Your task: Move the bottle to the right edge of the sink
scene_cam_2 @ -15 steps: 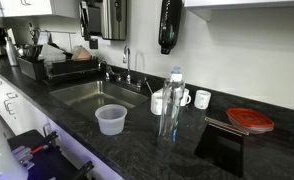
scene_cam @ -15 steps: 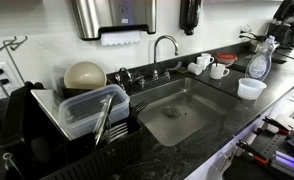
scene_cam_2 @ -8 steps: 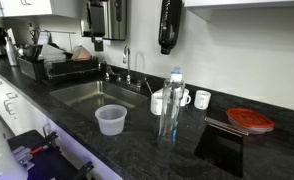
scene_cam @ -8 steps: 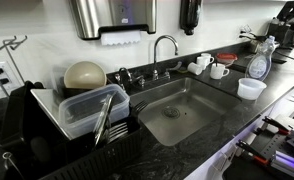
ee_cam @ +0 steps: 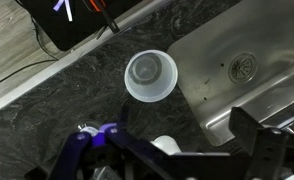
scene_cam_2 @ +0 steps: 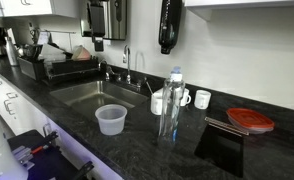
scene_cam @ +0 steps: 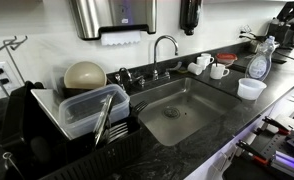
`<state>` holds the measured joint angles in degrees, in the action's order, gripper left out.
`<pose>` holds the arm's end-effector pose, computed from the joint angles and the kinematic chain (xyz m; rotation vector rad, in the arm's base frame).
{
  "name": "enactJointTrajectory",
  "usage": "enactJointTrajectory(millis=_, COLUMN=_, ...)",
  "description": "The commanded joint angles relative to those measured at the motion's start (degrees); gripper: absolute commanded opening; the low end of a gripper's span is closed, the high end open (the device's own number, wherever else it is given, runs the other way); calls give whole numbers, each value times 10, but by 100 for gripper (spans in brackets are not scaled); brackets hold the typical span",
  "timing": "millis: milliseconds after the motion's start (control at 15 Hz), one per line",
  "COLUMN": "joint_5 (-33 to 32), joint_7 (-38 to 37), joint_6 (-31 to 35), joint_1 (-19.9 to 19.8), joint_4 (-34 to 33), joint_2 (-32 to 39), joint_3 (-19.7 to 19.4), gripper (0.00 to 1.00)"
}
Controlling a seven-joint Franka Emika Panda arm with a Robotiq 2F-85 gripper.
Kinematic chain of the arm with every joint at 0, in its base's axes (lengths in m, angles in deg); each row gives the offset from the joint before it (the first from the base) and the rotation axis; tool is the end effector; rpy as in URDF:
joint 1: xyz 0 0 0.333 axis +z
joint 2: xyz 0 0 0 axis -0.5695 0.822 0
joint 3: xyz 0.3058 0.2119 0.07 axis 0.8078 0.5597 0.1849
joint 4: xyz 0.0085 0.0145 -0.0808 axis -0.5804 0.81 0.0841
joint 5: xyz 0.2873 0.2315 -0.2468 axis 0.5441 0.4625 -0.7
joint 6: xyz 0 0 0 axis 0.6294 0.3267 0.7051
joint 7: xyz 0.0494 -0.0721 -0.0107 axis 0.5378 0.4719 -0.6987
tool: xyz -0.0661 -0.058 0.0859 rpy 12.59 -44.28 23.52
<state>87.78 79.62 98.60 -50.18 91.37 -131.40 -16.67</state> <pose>0.2568 -0.1468 0.5566 -2.8792 0.7889 -0.1365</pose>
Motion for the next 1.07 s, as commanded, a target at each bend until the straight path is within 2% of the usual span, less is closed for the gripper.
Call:
enactJointTrajectory(millis=0, joint_5=-3, joint_7=-20, joint_6=28, joint_1=-28, joint_4=-9, joint_2=36, joint_3=-16, gripper=100)
enactJointTrajectory(millis=267, joint_5=14, joint_7=-40, joint_6=30, joint_1=-61, joint_4=-33, joint_2=104, joint_3=-63, gripper=100)
enactJointTrajectory(millis=533, joint_5=31, joint_7=-100, joint_6=40, joint_1=-98, joint_4=-70, joint_2=167, joint_3=-85, gripper=100)
enactJointTrajectory(millis=600, joint_5=38, joint_7=-113, joint_6=42, joint_1=-104, joint_4=-78, joint_2=177, joint_3=-88, gripper=100)
enactJointTrajectory(millis=667, joint_5=24, joint_7=-83, joint_6=42, joint_1=-101, joint_4=-57, joint_2=151, joint_3=-83, gripper=100)
enactJointTrajectory(millis=1000, joint_5=35, joint_7=-103, joint_6=42, joint_1=-107, joint_4=-72, joint_2=173, joint_3=-84, gripper=100)
